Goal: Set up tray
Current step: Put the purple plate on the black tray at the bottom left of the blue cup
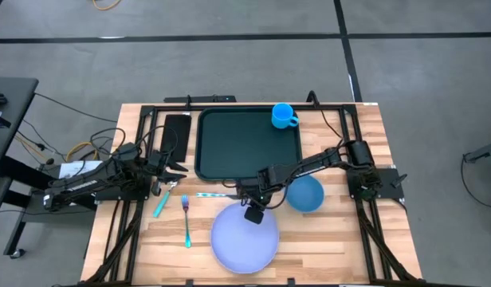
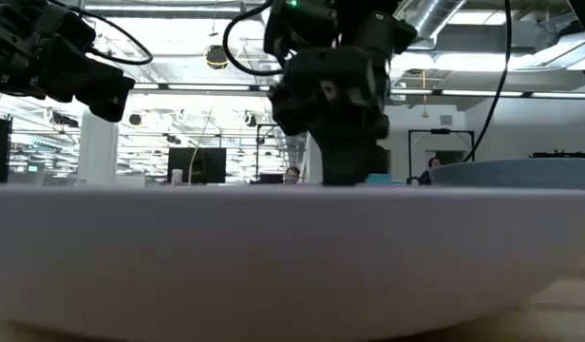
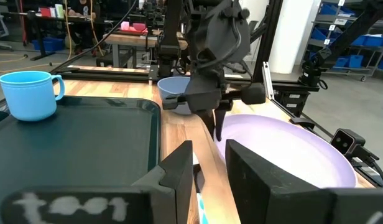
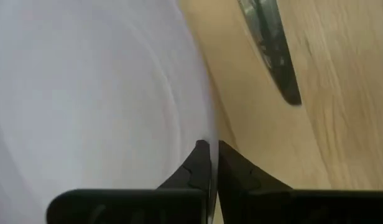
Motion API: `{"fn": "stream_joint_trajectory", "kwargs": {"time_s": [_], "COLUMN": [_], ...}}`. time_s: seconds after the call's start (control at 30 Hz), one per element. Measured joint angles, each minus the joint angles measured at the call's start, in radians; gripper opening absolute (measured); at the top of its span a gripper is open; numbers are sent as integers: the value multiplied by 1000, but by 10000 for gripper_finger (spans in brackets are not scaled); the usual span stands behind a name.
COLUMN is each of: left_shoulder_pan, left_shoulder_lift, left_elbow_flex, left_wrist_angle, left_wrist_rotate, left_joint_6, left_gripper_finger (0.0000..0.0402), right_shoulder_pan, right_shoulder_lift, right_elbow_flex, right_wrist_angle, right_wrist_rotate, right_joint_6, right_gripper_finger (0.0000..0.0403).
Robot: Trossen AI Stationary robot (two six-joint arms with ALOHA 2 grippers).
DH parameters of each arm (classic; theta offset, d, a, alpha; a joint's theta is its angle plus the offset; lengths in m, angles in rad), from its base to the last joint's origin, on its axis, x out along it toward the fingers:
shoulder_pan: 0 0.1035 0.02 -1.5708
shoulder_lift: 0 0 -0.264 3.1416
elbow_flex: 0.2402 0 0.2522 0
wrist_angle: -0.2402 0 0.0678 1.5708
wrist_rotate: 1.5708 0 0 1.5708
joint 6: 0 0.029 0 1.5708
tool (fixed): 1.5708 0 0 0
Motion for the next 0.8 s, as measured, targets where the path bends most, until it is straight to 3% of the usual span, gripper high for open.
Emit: {"fn": "stream_joint_trajectory", "kwargs": {"time_s": [0.33,0.57,0.8], "left_shoulder_pan": [0,0,0], "left_shoulder_lift": [0,1,-1], "left_elbow_flex": [0,0,0], "left_wrist_angle": [2,-1,2], "left_wrist_rotate": [0,0,-8], "left_joint_6": [0,0,0], "left_gripper_finger": [84,84,84], "right_shoulder_pan": [-105,-183,-314], "right_shoulder_lift": [-36,-80,-131], "right_elbow_flex": [145,173,174], "right_wrist_angle": [-153,-271,-282], "right_wrist_rotate": [16,5,30], "right_joint_6": [-79,-127,-132], "right_gripper_finger": [2,1,1]}}
